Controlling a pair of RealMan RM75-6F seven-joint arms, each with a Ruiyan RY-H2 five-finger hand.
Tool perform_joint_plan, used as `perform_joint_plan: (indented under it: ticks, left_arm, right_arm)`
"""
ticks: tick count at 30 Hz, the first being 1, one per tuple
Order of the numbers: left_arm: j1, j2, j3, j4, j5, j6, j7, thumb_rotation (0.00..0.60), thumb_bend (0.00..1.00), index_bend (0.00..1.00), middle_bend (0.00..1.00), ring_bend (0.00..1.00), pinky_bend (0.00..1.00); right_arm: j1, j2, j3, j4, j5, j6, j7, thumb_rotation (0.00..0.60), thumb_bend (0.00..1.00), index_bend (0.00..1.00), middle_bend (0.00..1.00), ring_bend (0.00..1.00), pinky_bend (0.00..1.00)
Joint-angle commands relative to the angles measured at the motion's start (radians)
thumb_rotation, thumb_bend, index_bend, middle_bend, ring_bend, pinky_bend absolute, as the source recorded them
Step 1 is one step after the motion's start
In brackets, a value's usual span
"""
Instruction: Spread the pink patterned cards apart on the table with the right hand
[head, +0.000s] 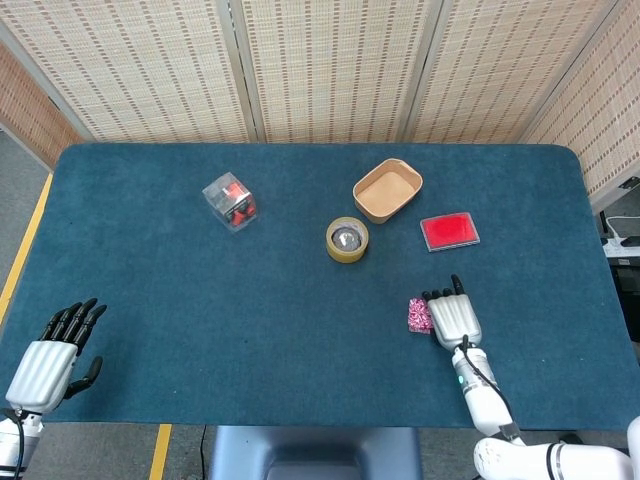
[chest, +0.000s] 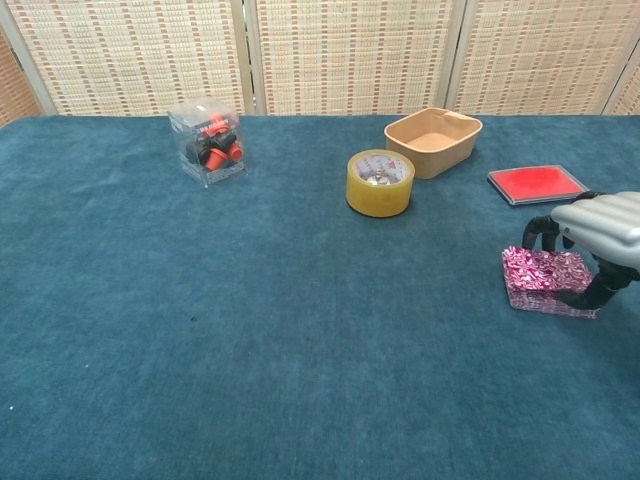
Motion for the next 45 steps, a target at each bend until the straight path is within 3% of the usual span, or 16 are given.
perform_joint_plan:
  ticks: [1, 10, 18, 21, 26, 31, 38, 45]
  left_arm:
    - [0.001, -0.001, 0.001, 0.001, 0.000, 0.001, 0.001, 0.600, 0.46, 0.00, 0.00, 0.00, 0.12]
    - [-0.001, -0.004, 0.000, 0.003, -0.002, -0.002, 0.000, 0.600, 0.46, 0.00, 0.00, 0.00, 0.12]
    - [0.001, 0.003, -0.001, 0.002, 0.000, 0.005, -0.014, 0.600, 0.46, 0.00, 0.00, 0.00, 0.12]
    - [0.001, 0.005, -0.002, 0.005, -0.002, 0.003, -0.022, 0.600, 0.46, 0.00, 0.00, 0.00, 0.12]
    - [-0.001, 0.008, 0.001, 0.002, 0.002, 0.001, -0.028, 0.600, 0.46, 0.00, 0.00, 0.00, 0.12]
    - [-0.001, 0.009, 0.001, 0.005, 0.006, 0.003, -0.042, 0.600, 0.46, 0.00, 0.00, 0.00, 0.12]
    - [-0.001, 0.009, 0.002, 0.005, 0.005, 0.002, -0.038, 0.600, 0.46, 0.00, 0.00, 0.00, 0.12]
    - [0.002, 0.008, 0.006, -0.003, 0.011, 0.005, -0.020, 0.600, 0.46, 0.00, 0.00, 0.00, 0.12]
  right_arm:
    - [-0.002, 0.010, 0.006, -0.018, -0.012, 0.006, 0.010, 0.600, 0.28, 0.60, 0.44, 0.28, 0.00]
    - [0.022, -0.005, 0.037, -0.086, -0.045, 0.020, -0.006, 0.600, 0.28, 0.60, 0.44, 0.29, 0.00]
    - [0.075, -0.148, 0.039, -0.037, -0.036, 0.012, -0.096, 0.600, 0.28, 0.57, 0.44, 0.29, 0.00]
    - [0.087, -0.198, 0.034, -0.004, -0.035, 0.010, -0.120, 0.600, 0.28, 0.47, 0.42, 0.27, 0.00]
    - [0.101, -0.231, 0.030, 0.017, -0.001, -0.002, -0.160, 0.600, 0.28, 0.14, 0.22, 0.14, 0.00]
    - [0.115, -0.214, 0.026, -0.005, 0.062, -0.018, -0.211, 0.600, 0.28, 0.00, 0.13, 0.06, 0.00]
    - [0.103, -0.141, 0.009, -0.081, 0.034, 0.012, -0.191, 0.600, 0.28, 0.00, 0.10, 0.03, 0.00]
    - [0.056, 0.003, -0.017, -0.134, -0.012, 0.048, -0.119, 0.600, 0.28, 0.00, 0.10, 0.03, 0.00]
